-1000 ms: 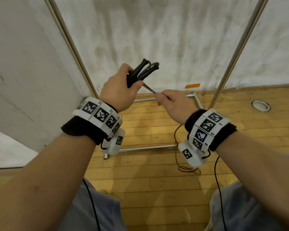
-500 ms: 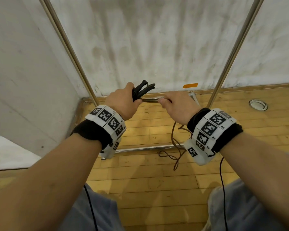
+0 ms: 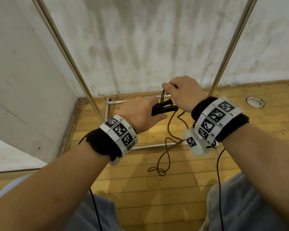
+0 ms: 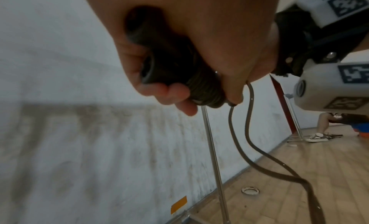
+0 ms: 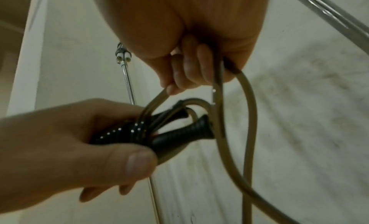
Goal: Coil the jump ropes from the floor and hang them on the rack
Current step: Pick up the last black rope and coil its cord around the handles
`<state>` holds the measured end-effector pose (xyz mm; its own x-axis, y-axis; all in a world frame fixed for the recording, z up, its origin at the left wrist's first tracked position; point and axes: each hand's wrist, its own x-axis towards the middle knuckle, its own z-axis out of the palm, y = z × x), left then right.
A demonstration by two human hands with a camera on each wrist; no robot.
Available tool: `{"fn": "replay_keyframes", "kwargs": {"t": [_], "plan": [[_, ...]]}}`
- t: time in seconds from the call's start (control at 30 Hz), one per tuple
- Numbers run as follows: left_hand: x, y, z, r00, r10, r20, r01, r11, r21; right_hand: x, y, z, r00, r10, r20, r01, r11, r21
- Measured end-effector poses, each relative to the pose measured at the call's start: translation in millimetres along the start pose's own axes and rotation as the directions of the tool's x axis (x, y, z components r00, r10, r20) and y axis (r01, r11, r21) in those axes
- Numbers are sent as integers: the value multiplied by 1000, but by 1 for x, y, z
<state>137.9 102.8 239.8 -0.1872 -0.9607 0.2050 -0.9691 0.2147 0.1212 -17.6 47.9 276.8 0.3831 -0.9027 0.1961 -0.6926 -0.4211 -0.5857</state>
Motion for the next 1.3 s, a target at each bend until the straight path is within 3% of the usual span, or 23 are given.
{"fn": "replay_keyframes", "kwargs": {"t": [0.13,0.23,0.33,0.4,0.43,0.47,0.53,0.6,0.67,0.73,0.8,0.9,0.97,1.03,1.07,1.13,1.17,1.23,1.3], "plan": [[-4,0,-9,996,90,-14,-91,985,-145,5,12,-5,997,49,66,-57,991,119],[-7,2,-18,993,93,-77,-108,969,-222,6,20,-6,964,88,250,-167,934,317],[-8,1,-30,990,-3,-144,-51,926,-375,-2,14,11,913,65,404,-350,637,687],[-6,1,-35,973,-96,-210,-20,871,-491,-4,6,21,916,35,400,-359,518,777],[-5,0,-37,961,-154,-231,6,843,-538,-4,1,24,933,31,357,-321,516,794],[-2,-1,-37,949,-215,-231,44,814,-579,-5,-4,27,958,35,286,-252,578,776],[2,-6,-39,925,-328,-191,132,749,-649,-8,-14,32,994,1,109,-63,823,565],[5,-11,-39,914,-375,-157,177,714,-678,-13,-18,40,996,-85,28,73,952,299],[4,-12,-40,924,-340,-174,151,743,-652,-16,-16,43,996,-92,4,91,992,92],[1,-9,-43,934,-300,-195,115,767,-632,-12,-8,39,995,-97,-40,87,976,-199],[-2,-3,-44,950,-251,-184,93,793,-603,-3,1,33,993,-42,-109,9,957,-290],[-3,10,-45,973,-193,-129,73,781,-620,10,2,32,973,123,-197,-153,977,-147],[-2,15,-47,977,-192,-96,73,716,-695,11,-2,37,973,180,-143,-187,982,-38],[-1,17,-50,976,-201,-78,75,657,-750,5,-10,44,982,120,144,-134,986,98],[-1,16,-52,975,-210,-71,81,635,-768,-1,-14,49,952,56,301,-133,962,240],[0,10,-56,971,-232,-52,100,594,-798,-14,-21,55,873,-41,486,-273,785,556],[1,6,-57,968,-248,-45,111,580,-807,-16,-20,58,850,-55,524,-325,728,604],[2,-5,-58,949,-309,-59,137,573,-808,-16,-14,61,861,-35,507,-301,769,564],[3,-15,-60,917,-385,-104,152,578,-802,-13,-10,59,932,40,361,-231,832,504]]}}
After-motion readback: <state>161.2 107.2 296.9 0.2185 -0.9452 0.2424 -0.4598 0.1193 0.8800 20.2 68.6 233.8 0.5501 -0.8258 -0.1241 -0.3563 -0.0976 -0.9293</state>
